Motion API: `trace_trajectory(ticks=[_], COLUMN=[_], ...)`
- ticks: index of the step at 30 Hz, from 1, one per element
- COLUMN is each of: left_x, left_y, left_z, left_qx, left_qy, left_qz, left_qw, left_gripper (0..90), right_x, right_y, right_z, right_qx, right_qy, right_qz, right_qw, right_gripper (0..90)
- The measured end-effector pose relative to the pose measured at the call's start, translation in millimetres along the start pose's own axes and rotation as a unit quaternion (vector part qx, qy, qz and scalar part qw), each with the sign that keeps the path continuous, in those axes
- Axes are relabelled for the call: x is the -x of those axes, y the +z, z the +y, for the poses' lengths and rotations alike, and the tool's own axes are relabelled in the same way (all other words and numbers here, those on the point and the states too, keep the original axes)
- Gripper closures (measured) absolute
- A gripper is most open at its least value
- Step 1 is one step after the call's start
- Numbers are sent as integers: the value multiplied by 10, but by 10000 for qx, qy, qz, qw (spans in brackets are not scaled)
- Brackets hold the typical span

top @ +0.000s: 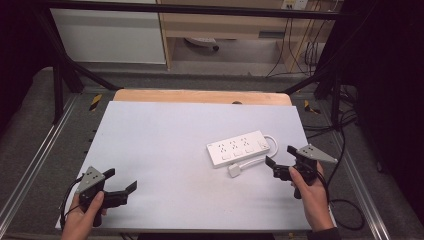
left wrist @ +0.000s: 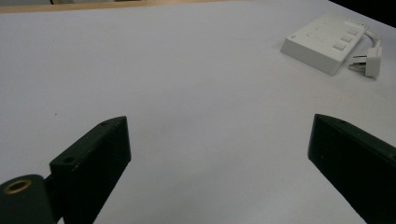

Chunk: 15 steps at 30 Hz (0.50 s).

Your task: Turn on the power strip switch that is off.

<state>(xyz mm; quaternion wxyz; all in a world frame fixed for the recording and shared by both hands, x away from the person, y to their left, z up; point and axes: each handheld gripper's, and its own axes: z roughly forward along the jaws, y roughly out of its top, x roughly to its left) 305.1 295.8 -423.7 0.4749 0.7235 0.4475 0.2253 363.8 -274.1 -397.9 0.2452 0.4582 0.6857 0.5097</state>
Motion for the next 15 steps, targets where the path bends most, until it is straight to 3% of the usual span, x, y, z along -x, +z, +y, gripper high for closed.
trace_trajectory(ticks=[9,13,15], left_x=[-2,0,2], left_y=[-9,-11,-8], left_z=[1,1,1], left_qx=[9,20,12], left_qy=[-3,-2,-9], left_qz=[3,9,7], left_qw=[10000,10000,10000], left_gripper=[57,57,57], right_x=[97,129,140], right_y=[-174,-219,-210], right_z=[-193,-329,-393], right_qx=[-109,-363,-622], right_qy=[-26,-76,-80], right_qz=[-231,-316,-402], right_qw=[9997,9988,9972], right_gripper=[38,36,35])
